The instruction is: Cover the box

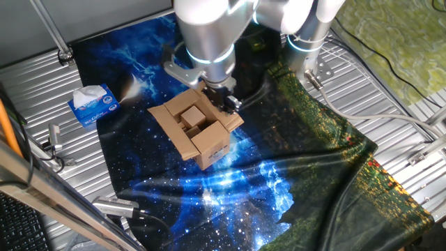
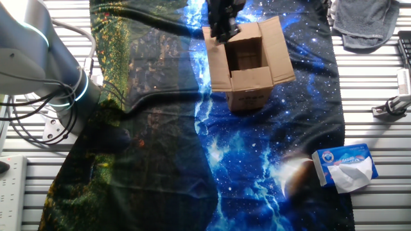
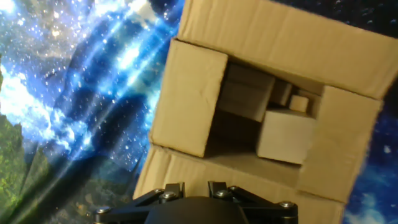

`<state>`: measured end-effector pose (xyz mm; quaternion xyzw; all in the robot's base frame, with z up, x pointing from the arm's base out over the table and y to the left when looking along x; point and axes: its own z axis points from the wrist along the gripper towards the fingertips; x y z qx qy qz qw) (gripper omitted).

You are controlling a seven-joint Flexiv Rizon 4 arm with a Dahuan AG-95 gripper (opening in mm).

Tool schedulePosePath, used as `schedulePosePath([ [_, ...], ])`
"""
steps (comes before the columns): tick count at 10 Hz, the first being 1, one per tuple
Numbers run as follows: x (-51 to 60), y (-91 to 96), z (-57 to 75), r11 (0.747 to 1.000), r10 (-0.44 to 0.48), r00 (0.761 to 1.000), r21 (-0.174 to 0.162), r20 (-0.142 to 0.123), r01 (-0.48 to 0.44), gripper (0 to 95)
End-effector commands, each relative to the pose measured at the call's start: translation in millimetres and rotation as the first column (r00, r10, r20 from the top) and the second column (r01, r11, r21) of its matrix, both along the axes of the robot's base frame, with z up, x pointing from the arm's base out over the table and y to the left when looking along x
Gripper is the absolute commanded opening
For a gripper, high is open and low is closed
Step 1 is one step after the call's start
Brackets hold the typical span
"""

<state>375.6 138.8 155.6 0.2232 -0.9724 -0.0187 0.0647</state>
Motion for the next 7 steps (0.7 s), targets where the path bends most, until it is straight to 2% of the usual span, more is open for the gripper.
schedulePosePath([
  [1, -3.4, -0.1, 1.3, 1.000, 0.007, 1.000, 0.002, -0.012, -0.007, 19.0],
  [4, -2.5, -0.6, 1.9, 1.000, 0.004, 1.000, 0.002, -0.023, -0.004, 19.0],
  [6, -2.9, -0.6, 5.0, 1.000, 0.000, 0.999, -0.002, -0.049, 0.000, 19.0],
  [7, -2.9, -0.6, 6.3, 1.000, -0.001, 0.999, -0.002, -0.050, 0.001, 19.0],
])
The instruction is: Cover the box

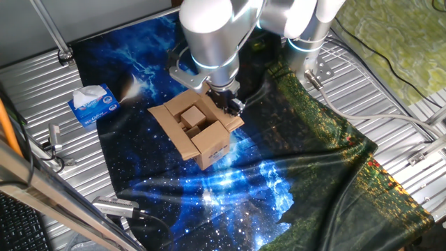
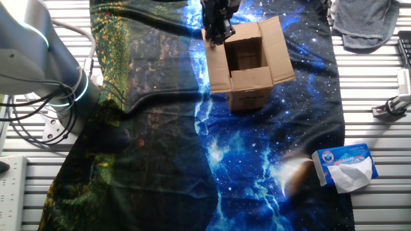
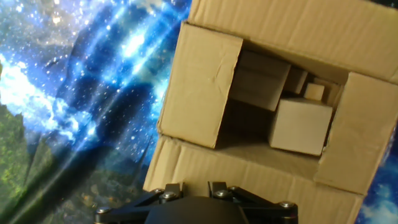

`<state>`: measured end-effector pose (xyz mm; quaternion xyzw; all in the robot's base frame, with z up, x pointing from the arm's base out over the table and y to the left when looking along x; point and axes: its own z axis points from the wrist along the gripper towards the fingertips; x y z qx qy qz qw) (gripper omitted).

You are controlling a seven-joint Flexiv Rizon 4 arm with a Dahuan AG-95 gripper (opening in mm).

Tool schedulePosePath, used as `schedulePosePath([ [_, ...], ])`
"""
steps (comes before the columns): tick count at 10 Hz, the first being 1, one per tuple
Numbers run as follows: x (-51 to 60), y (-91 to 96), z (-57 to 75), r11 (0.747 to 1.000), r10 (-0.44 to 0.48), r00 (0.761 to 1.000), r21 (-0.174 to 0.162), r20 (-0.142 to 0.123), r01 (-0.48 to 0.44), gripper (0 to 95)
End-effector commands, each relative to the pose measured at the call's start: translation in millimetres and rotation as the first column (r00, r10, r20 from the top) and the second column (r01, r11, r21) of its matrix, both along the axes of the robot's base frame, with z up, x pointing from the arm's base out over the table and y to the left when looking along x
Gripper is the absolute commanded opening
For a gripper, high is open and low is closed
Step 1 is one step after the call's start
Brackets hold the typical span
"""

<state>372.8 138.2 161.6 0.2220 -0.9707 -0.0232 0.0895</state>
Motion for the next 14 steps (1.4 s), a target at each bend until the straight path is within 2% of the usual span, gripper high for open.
schedulePosePath([
  [1, 0.5, -0.3, 1.5, 1.000, -0.001, 1.000, 0.000, -0.007, 0.001, 19.0],
  [5, -0.7, 0.2, 6.0, 1.000, -0.006, 0.999, -0.006, -0.033, 0.005, 19.0],
  [8, -3.1, 1.3, 6.8, 1.000, -0.014, 0.997, -0.013, -0.073, 0.013, 19.0],
  [12, -3.3, 1.4, 6.6, 1.000, -0.010, 0.997, -0.012, -0.081, 0.009, 19.0],
  [14, -9.4, 4.5, 5.7, 0.999, -0.032, 0.991, -0.020, -0.133, 0.030, 19.0],
])
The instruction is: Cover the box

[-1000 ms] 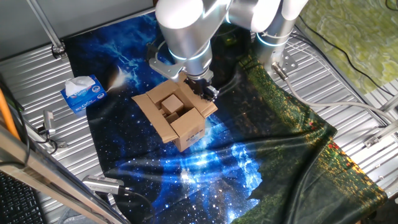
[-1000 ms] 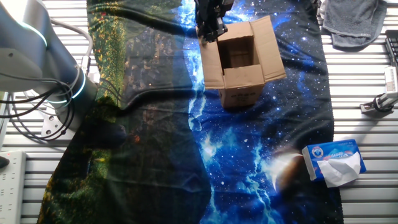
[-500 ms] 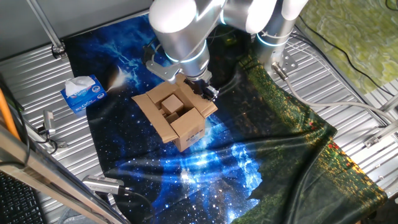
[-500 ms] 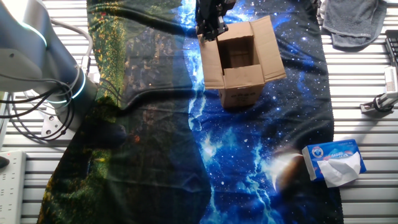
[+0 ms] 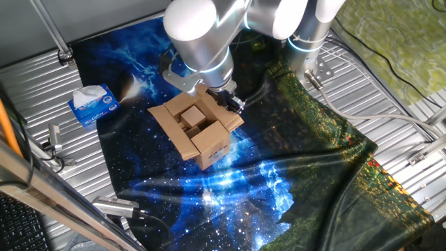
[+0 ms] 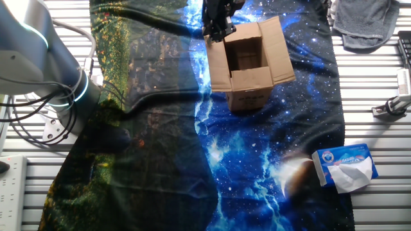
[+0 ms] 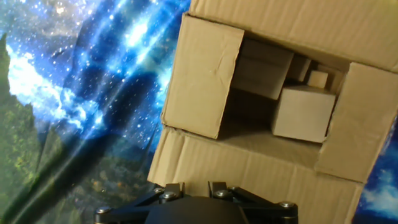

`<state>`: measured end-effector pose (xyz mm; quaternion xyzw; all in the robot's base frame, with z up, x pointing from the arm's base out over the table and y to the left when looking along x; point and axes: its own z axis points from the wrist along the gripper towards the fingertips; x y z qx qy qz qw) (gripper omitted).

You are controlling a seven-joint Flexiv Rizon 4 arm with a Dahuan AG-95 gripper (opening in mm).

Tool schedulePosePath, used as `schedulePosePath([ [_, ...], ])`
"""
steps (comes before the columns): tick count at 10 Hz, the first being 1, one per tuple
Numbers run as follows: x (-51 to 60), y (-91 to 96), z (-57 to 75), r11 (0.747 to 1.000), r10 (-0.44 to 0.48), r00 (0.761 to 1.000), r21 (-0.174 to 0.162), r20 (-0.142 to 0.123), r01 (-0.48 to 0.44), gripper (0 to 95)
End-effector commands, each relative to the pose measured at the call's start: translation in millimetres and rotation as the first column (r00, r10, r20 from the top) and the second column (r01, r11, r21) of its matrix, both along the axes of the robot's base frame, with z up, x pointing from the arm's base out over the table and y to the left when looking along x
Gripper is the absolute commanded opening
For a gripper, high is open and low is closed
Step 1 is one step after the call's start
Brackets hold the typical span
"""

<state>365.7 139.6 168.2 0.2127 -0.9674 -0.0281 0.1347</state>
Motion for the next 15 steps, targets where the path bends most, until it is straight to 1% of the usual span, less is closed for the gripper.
schedulePosePath([
  [1, -9.8, 7.2, -4.3, 1.000, -0.029, 0.999, -0.011, -0.044, 0.029, 19.0],
  [2, -11.8, 8.4, -6.5, 0.999, -0.033, 0.999, -0.011, -0.042, 0.033, 19.0],
  [4, -8.5, 6.5, -6.1, 1.000, -0.030, 0.999, -0.010, -0.045, 0.029, 19.0],
  [5, -8.5, 6.5, -6.1, 1.000, -0.029, 0.999, -0.009, -0.046, 0.028, 19.0],
  [6, -8.5, 6.5, -6.1, 1.000, -0.029, 0.998, -0.008, -0.059, 0.029, 19.0],
  [7, -8.5, 6.5, -6.1, 1.000, -0.028, 0.997, -0.007, -0.078, 0.028, 19.0],
  [9, -8.5, 6.5, -6.1, 1.000, -0.026, 0.995, -0.006, -0.095, 0.025, 19.0],
  [10, -8.5, 6.5, -6.1, 1.000, -0.023, 0.994, -0.004, -0.109, 0.023, 19.0],
  [12, -8.5, 6.5, -6.1, 1.000, -0.018, 0.992, -0.001, -0.128, 0.018, 19.0],
  [13, -8.5, 6.5, -6.1, 1.000, -0.019, 0.991, -0.002, -0.135, 0.019, 19.0],
  [15, -8.5, 6.5, -6.1, 1.000, -0.020, 0.991, 0.002, -0.133, 0.020, 19.0],
])
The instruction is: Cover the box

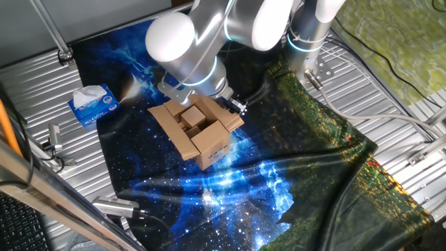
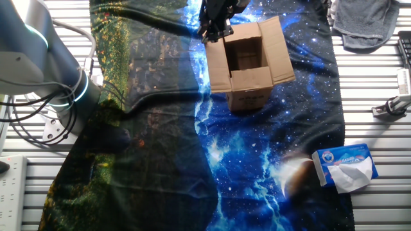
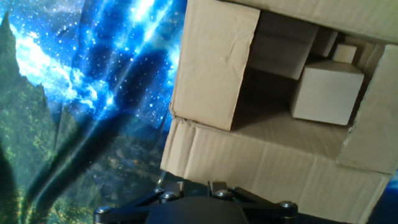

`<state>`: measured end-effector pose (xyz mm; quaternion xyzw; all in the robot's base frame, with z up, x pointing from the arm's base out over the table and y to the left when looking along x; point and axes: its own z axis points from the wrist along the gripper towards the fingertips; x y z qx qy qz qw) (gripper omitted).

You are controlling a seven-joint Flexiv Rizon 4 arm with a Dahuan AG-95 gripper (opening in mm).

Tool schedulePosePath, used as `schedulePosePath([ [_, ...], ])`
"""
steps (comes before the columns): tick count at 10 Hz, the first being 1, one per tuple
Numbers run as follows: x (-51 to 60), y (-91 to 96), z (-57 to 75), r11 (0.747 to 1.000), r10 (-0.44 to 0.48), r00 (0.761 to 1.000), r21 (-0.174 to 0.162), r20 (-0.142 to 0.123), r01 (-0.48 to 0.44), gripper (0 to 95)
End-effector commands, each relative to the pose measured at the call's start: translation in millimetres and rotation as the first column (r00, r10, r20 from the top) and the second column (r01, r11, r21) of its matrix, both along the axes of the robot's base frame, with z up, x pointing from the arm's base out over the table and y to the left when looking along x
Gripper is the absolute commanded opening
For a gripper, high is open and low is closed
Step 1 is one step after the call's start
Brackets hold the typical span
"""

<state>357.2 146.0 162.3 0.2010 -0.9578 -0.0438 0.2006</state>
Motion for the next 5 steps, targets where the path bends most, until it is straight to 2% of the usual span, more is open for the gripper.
schedulePosePath([
  [1, 0.0, 0.1, -0.2, 1.000, -0.001, 1.000, 0.004, 0.003, 0.001, 19.0],
  [2, 0.0, 0.1, -0.2, 1.000, -0.002, 1.000, 0.003, 0.001, 0.002, 0.0],
  [5, -5.2, 1.6, 1.0, 1.000, -0.005, 1.000, 0.000, -0.003, 0.005, 0.0],
])
